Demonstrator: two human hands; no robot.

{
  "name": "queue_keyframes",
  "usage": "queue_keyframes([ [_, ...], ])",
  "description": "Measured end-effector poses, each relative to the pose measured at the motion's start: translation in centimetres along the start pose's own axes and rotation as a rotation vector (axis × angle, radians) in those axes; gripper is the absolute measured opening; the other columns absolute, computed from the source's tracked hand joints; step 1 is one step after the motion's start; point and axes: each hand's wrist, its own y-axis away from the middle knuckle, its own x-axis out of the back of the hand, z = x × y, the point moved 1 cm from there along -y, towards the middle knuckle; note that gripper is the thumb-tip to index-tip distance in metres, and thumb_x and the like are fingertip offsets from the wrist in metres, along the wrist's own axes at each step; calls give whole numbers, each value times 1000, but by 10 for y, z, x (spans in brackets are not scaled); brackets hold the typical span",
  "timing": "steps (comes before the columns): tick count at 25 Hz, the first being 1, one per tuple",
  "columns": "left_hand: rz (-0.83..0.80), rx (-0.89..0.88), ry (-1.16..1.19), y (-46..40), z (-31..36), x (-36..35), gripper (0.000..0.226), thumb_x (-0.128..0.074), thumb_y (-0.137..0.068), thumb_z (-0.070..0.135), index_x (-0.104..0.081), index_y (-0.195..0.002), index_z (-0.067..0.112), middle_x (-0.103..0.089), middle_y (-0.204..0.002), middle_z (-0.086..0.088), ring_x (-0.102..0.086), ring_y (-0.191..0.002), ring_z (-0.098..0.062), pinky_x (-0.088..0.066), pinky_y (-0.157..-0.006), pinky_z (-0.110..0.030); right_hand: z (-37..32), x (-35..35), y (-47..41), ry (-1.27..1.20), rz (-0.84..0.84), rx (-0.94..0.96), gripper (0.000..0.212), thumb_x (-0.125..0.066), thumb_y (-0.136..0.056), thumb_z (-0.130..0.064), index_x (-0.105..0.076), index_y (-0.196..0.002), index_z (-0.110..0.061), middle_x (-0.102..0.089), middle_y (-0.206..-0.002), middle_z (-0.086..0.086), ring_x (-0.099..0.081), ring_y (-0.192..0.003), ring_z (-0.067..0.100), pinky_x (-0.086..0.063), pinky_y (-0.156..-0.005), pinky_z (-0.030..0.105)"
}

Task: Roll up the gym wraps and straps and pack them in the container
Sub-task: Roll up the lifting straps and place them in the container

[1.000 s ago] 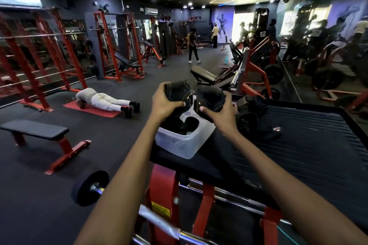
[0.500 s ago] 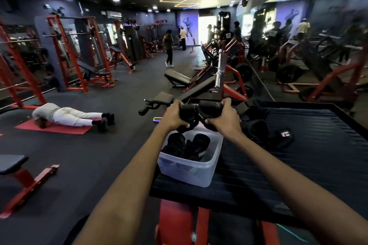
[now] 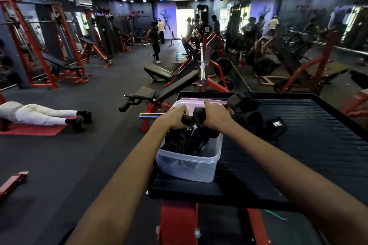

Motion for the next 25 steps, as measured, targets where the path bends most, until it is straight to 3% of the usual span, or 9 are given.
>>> queue_keyframes([
  [5,24,-67,-112,4,1,-5,40,-64,-82,23,-58,-121,22,-60,-116,-14,-54,-110,-30,-43,-90,-31,-2,-8,8,160,-80,23,34,-46,-91,-30,-57,-116,-8,-59,-120,15,-50,-117,33,-42,-93,34],
  [8,90,-70,-43,8,3,-10,32,-58,-88,42,-65,-108,18,-62,-107,-12,-56,-103,-27,-40,-83,-28,-2,-5,10,218,-155,47,40,-41,-97,-34,-52,-126,-9,-52,-130,18,-46,-123,32,-37,-99,33],
  [11,95,-44,-15,11,5,-8,31,-59,-87,43,-68,-98,15,-67,-98,-10,-55,-89,-21,-37,-73,-25,-2,-4,8,169,-201,78,47,-26,-101,-40,-45,-132,-10,-50,-135,21,-42,-127,35,-30,-103,37],
  [15,66,-41,36,14,9,-4,24,-65,-81,40,-73,-90,20,-71,-96,-3,-59,-92,-20,-44,-82,-29,5,-9,11,97,-152,121,38,-27,-102,-30,-50,-119,-5,-57,-124,21,-51,-114,35,-35,-96,38],
  [18,58,-29,82,15,9,-3,25,-62,-83,43,-68,-70,23,-67,-78,1,-56,-80,-16,-43,-74,-30,12,-9,8,30,-192,141,36,-29,-101,-27,-52,-116,-4,-57,-123,22,-52,-111,36,-38,-89,36],
  [23,70,4,104,19,13,-3,31,-46,-91,25,-64,-69,13,-55,-65,0,-49,-75,-21,-35,-67,-29,10,-15,12,65,-157,157,46,-20,-102,-40,-56,-105,-12,-62,-120,17,-54,-110,32,-28,-105,43],
  [25,61,2,109,20,12,-4,30,-45,-90,24,-61,-66,15,-56,-66,-1,-51,-76,-21,-38,-68,-29,13,-17,11,-94,-135,133,46,-22,-102,-42,-58,-98,-14,-63,-119,16,-54,-113,31,-27,-109,44],
])
